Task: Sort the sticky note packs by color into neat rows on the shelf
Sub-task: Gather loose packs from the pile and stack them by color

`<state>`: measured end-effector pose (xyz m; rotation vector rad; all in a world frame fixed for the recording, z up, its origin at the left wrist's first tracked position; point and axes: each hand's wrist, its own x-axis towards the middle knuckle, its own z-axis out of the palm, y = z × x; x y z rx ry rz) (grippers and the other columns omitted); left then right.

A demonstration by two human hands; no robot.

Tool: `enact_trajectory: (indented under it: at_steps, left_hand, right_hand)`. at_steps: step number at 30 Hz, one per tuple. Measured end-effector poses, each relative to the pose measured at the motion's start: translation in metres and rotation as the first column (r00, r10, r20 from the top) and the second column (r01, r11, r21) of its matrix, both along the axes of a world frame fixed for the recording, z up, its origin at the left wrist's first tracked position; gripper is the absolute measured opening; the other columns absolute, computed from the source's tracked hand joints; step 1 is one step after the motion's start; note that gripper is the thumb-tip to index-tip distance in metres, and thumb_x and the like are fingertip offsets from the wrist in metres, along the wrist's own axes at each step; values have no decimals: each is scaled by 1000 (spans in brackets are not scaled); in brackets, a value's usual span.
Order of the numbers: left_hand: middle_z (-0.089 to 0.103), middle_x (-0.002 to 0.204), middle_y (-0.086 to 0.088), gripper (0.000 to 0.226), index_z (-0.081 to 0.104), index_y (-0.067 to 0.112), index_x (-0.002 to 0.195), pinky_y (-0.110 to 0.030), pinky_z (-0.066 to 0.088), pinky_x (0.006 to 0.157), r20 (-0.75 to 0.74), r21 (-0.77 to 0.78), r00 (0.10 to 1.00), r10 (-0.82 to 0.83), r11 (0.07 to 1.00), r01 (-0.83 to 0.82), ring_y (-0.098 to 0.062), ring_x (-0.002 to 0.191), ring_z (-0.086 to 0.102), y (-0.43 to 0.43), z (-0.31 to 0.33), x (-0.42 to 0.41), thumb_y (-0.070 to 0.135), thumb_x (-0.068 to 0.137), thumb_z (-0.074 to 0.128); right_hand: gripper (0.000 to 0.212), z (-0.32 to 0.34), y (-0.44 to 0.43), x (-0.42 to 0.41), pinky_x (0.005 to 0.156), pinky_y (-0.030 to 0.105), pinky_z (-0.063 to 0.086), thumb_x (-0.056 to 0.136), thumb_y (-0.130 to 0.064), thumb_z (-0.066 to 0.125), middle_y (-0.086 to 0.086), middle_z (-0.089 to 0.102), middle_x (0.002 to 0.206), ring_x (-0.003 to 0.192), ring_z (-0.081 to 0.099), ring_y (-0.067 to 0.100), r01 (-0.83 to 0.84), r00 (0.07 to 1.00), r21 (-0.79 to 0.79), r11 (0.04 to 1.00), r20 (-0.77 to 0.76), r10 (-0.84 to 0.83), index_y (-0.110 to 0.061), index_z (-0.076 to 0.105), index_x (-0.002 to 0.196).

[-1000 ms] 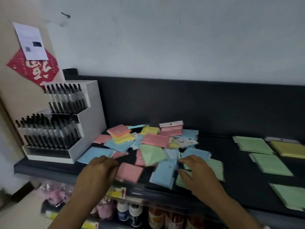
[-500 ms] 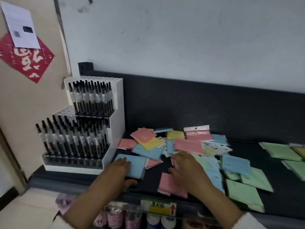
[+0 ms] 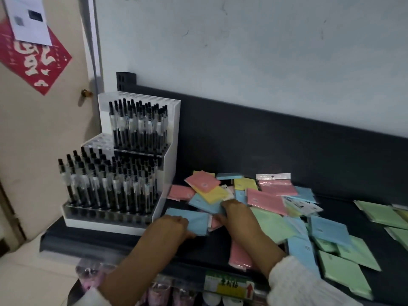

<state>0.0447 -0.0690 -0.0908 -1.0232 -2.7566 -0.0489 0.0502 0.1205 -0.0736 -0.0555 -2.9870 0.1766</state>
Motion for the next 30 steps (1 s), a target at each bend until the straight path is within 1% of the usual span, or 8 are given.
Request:
enact_trajectory:
  at_steps: [2,6,9,14,16,20,25,30]
  left_hand:
    - [54,47,5,49,60,26,54,-18,38,29,-70,69,996,-53,996,57,-12,36,52,-6,-10,-3,26,20,96]
    - [52,45,3,48,59,24,57,-17,35,28,-64,24,994,-84,996,85,-12,34,50,-8,-13,-3,25,24,95]
    - [52,41,1,51,63,22,63,-16,30,27,-101,-22,992,-81,997,79,-8,32,48,-10,-13,-9,23,19,90]
    - [58,46,-2,56,71,14,66,-17,24,25,-177,55,983,-53,996,64,-20,32,50,-3,0,-13,8,13,85]
    - [60,53,0,57,71,17,73,-19,25,27,-225,123,974,-9,992,37,-20,37,53,-2,16,-4,7,19,87]
    - [69,77,-6,51,69,15,94,-29,43,35,-260,319,963,73,948,15,-28,52,62,6,36,8,2,47,84]
    - [70,82,-8,30,69,11,96,-29,45,40,-399,376,917,-15,909,178,-30,55,62,39,54,27,13,72,51]
    - [72,85,-12,38,72,7,94,-33,53,52,-420,384,902,-97,882,273,-30,62,67,81,56,48,-5,58,71]
  right_hand:
    - [23,-1,-2,-2,77,34,48,92,-17,46,14,62,112,99,61,30,-44,999,108,993,0,44,-7,57,109]
    - [23,3,-2,4,70,34,48,94,-17,41,12,66,108,94,64,31,-61,997,182,981,-36,69,-9,57,110]
    - [24,17,4,14,60,31,37,96,-26,41,12,68,95,83,64,33,-43,984,37,998,-173,49,-10,58,100]
    - [20,42,13,34,63,40,53,95,-18,43,12,68,88,76,65,27,-42,940,-273,961,-338,-55,-7,58,88]
    - [21,48,19,44,61,37,53,96,-18,41,11,68,87,76,65,25,-25,921,-302,953,-379,-95,-8,55,84]
    - [27,58,40,64,59,31,41,98,-22,38,11,67,86,74,61,27,49,867,-243,969,-471,-162,-7,59,90]
    - [28,59,80,99,63,38,50,99,-28,35,7,68,89,77,63,30,202,810,-238,950,-505,-298,-14,59,104]
    - [23,59,119,136,59,35,48,98,-20,41,6,66,86,75,62,25,182,772,-345,921,-530,-351,-12,62,100]
